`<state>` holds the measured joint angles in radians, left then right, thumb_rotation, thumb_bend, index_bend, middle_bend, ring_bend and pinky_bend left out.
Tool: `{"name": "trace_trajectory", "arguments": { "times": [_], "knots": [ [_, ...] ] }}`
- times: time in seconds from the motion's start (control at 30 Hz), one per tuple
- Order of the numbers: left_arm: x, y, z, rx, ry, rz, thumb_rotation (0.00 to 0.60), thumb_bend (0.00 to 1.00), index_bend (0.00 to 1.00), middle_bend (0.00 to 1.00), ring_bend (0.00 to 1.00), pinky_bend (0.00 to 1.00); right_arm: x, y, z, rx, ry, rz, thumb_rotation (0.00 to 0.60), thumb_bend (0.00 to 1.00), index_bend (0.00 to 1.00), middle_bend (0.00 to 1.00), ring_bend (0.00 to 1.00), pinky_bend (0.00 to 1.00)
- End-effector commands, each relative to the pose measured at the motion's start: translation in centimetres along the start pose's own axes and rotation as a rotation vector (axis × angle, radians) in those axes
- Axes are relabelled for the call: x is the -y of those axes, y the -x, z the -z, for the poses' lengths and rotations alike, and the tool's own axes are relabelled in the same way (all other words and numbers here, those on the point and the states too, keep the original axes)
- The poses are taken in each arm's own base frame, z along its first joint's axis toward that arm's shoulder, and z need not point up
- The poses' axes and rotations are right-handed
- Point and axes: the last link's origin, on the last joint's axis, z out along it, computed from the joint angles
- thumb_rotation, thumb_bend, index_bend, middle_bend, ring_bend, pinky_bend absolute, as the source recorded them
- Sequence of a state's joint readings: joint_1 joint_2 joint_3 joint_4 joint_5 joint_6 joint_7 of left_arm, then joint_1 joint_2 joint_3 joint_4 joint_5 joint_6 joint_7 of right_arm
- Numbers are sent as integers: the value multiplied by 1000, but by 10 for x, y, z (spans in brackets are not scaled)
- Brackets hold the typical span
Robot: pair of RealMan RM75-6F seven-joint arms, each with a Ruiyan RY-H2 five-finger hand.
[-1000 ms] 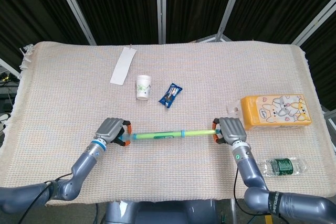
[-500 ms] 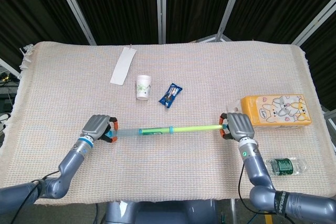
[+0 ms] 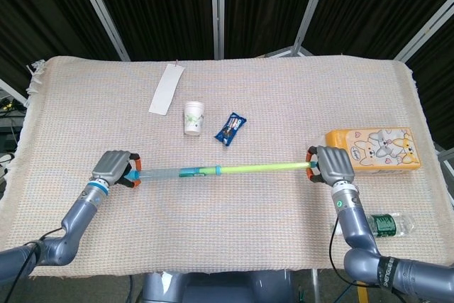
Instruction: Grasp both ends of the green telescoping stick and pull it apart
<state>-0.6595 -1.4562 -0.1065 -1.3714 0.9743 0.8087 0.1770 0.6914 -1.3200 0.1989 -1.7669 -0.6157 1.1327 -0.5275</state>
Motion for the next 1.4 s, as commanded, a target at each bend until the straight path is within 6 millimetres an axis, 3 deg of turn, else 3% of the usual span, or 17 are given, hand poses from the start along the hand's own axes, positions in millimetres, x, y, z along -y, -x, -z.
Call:
{"name": "trace_trajectory", "arguments": {
  "times": [0.03, 1.03, 1.1, 1.13, 1.2, 1.23, 1.3, 1.4],
  "knots": [
    [5, -2, 1, -3, -9, -5, 600, 615, 768, 943, 869, 1000, -2, -3, 0, -7, 7, -4, 600, 537, 662, 1000, 1000, 1000],
    [28, -9, 4, -15, -47, -6, 600, 614, 758, 943, 869, 1000, -12, -15, -3, -37, 41, -17, 600, 535, 646, 1000, 1000, 1000],
    [28, -9, 4, -15, -46, -1, 600, 539, 641, 943, 869, 1000, -12, -14, -3, -32, 40, -19, 600, 498, 538, 1000, 1000, 1000],
    [27, -9, 4, -13, -44, 3, 600, 482, 560, 943, 869, 1000, -12, -13, -2, -29, 37, -20, 600, 428, 409, 1000, 1000, 1000],
    [27, -9, 4, -12, -41, 7, 600, 296, 258, 943, 869, 1000, -11, -12, -2, -22, 32, -22, 600, 219, 167, 1000, 1000, 1000],
    [28, -9, 5, -10, -39, 13, 600, 264, 174, 943, 869, 1000, -12, -10, -1, -15, 28, -22, 600, 100, 67, 1000, 1000, 1000],
    [28, -9, 5, -6, -37, 22, 600, 233, 40, 943, 869, 1000, -12, -9, -1, -7, 26, -20, 600, 3, 3, 1000, 1000, 1000],
    [30, -14, 7, -29, -28, 37, 600, 233, 13, 943, 869, 1000, -12, -8, 1, 7, 21, -16, 600, 0, 0, 1000, 1000, 1000]
  ]
}}
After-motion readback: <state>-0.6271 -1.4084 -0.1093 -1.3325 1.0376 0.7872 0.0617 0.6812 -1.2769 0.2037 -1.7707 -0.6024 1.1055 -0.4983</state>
